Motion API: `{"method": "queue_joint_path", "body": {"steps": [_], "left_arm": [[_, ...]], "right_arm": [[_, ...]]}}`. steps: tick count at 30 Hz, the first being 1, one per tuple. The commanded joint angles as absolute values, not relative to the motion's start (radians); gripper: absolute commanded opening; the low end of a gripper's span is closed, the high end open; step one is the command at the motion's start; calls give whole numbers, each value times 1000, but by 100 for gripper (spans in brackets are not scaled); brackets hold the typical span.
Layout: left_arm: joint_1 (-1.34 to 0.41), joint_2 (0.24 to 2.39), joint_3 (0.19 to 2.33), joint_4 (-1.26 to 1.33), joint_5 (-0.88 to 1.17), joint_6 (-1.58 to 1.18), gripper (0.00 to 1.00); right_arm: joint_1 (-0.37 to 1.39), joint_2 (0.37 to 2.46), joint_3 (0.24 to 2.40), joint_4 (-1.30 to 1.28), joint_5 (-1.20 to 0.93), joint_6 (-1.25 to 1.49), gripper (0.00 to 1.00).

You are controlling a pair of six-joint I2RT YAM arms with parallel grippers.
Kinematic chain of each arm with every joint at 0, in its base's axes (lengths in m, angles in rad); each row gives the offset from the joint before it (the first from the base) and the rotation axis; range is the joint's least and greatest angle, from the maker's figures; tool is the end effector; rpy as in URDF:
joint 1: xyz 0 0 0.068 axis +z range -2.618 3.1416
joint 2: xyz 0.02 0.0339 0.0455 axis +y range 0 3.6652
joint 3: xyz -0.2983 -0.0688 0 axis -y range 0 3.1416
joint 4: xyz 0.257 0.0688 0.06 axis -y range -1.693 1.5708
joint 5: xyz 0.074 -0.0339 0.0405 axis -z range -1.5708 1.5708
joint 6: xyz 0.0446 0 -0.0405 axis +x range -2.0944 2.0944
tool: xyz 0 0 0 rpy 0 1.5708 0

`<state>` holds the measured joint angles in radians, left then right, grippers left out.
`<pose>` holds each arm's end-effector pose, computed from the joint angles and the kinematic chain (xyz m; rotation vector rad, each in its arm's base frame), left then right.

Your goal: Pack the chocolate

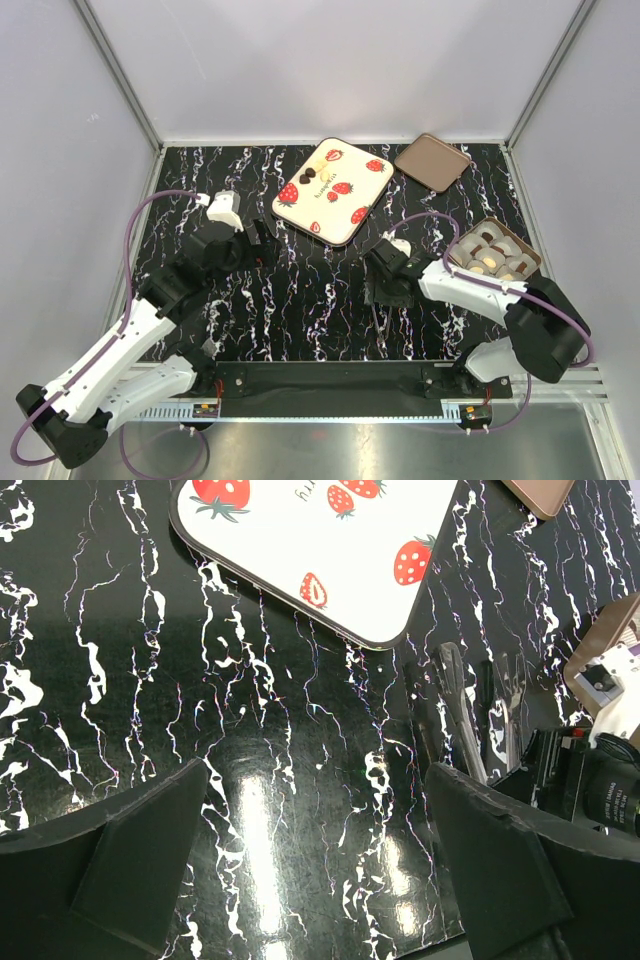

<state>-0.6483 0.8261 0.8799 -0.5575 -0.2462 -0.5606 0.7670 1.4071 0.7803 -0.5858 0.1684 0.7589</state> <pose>0.1452 -0.0964 0.3500 -0.0610 2.0937 -0.4886 0.1896 0.1723 0.1952 0.0310 2.7626 0.1771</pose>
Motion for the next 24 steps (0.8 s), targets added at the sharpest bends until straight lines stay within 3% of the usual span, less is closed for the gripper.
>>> {"method": "queue_joint_path", "body": {"steps": [1, 10, 13, 15, 19, 24], "left_arm": [[-649, 828, 916, -500, -239, -569, 99], [-649, 828, 908, -500, -252, -558, 99], [-649, 827, 911, -503, -256, -554, 99], [-649, 822, 917, -506, -265, -545, 99], [-649, 813, 928, -508, -276, -529, 99], [-649, 816, 931, -505, -261, -500, 99]], "right_arm": [[781, 1422, 781, -545, 201, 735, 72], [782, 1424, 841, -627, 241, 718, 85], [784, 1410, 899, -708, 268, 729, 97], [782, 1394, 951, -750, 278, 739, 100], [778, 1373, 1081, -857, 350, 730, 100], [507, 1446, 1279, -784, 256, 540, 95]]}}
